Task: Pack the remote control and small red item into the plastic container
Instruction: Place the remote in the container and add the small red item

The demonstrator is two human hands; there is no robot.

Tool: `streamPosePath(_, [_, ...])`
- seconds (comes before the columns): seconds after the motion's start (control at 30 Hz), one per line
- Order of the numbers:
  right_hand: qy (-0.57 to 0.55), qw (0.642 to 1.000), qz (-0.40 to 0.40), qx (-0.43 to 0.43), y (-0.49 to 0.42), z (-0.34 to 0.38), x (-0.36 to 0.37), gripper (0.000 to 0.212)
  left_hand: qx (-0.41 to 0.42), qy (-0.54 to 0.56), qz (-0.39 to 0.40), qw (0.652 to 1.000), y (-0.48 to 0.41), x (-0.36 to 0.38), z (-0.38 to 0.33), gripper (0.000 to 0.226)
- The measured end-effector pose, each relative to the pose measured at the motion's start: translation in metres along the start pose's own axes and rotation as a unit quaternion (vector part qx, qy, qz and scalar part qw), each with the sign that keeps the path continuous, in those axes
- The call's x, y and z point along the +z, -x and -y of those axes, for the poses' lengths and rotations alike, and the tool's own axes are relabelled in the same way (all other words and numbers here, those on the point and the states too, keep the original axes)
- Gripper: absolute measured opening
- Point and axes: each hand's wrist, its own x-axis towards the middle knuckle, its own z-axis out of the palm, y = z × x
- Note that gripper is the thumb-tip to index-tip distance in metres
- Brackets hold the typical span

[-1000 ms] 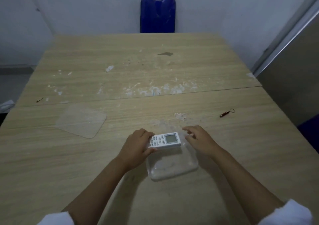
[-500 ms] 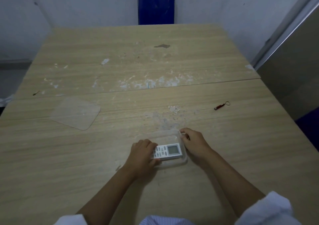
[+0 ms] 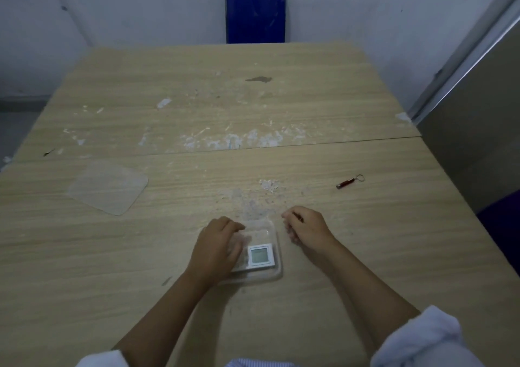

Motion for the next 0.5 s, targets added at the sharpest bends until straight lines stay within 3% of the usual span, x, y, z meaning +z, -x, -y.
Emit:
streamPosePath(0.13, [0.164, 0.972, -0.149, -0.084, -0.024, 0.004, -0.056, 0.011, -0.038, -0.019, -0.039, 0.998, -0.017, 0.003, -0.008, 0.024])
streamPosePath(0.23, [0.239, 0.941, -0.220, -0.099, -0.040, 0.000, -0.094, 0.017, -0.073, -0.043, -0.031, 0.996, -0.022, 0.007, -0.010, 0.027])
streamPosePath(0.4, [0.402, 0.897, -0.160, -0.086, -0.070, -0.011, -0.133, 0.045, -0.112, -0.057, -0.045, 0.991, -0.024, 0.009, -0.013, 0.038])
streamPosePath(0.5, [0.437, 0.881, -0.143, -0.110, -0.079, -0.017, -0.141, 0.042, -0.133, -0.059, -0.055, 0.988, -0.020, 0.006, -0.012, 0.045])
